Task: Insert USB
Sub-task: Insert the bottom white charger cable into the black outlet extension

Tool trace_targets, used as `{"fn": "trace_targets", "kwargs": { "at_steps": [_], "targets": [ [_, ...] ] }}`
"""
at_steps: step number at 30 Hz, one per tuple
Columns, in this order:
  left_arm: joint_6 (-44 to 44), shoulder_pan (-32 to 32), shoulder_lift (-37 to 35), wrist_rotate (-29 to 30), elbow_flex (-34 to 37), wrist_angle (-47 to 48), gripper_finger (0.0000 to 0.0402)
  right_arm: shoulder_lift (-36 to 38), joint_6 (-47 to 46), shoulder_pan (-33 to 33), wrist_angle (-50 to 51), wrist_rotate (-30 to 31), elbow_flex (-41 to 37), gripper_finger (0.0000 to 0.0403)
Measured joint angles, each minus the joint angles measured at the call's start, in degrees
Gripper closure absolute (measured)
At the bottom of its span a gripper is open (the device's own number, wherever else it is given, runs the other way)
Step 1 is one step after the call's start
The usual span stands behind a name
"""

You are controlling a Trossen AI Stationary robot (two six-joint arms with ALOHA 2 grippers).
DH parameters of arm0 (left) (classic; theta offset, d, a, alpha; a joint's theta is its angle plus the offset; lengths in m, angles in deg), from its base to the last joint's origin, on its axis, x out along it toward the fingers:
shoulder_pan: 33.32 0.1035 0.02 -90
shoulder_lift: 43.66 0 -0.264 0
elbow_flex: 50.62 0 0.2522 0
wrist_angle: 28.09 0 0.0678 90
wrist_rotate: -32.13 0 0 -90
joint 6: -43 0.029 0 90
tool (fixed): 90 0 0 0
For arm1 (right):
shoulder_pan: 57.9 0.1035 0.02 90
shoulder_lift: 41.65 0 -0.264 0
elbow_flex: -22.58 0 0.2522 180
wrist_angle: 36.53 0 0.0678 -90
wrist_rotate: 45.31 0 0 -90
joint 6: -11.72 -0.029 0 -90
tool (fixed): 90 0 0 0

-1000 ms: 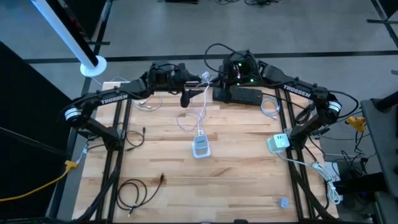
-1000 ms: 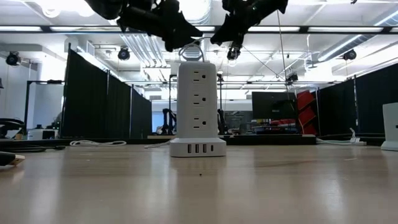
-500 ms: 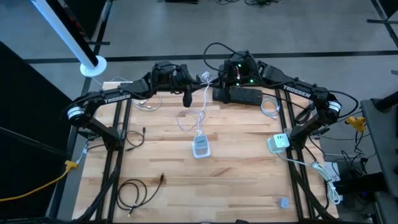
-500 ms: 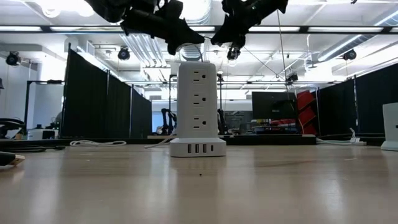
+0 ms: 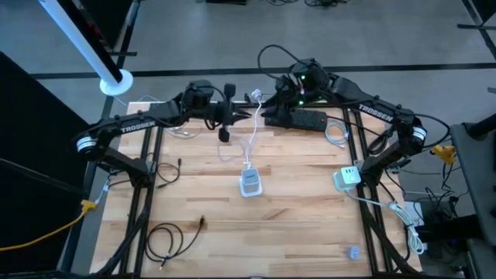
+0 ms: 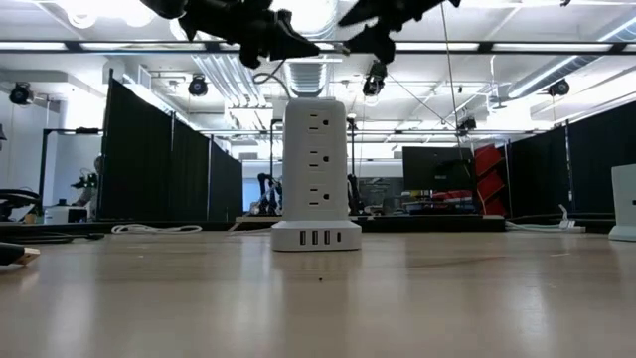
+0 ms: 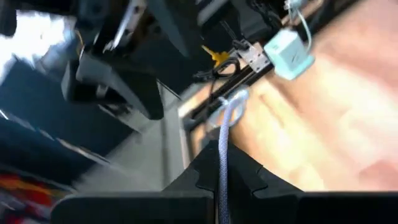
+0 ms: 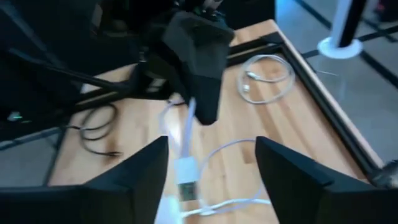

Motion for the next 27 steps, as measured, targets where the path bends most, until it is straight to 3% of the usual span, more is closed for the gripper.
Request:
{"fn": "trace_targets", "kwargs": {
  "at_steps": [7,13,27],
  "targets": [
    [14.2,-0.9,0.0,0.4,0.0,-0.3,0.0401,-0.1,-4.3,-0.7,5.8,-4.3,4.0,0.0143],
    [27.4,-4.9,0.0,2.5,0.0,-1.5,0.0402,-0.2,-5.5,-0.7,11.8,-5.6,3.8,0.0151],
    [36.7,-9.4,0.0,6.3,0.0,-6.4,0.0402,-5.4,-10.4,2.4,12.4,-21.5,3.6,0.0198]
  ]
}}
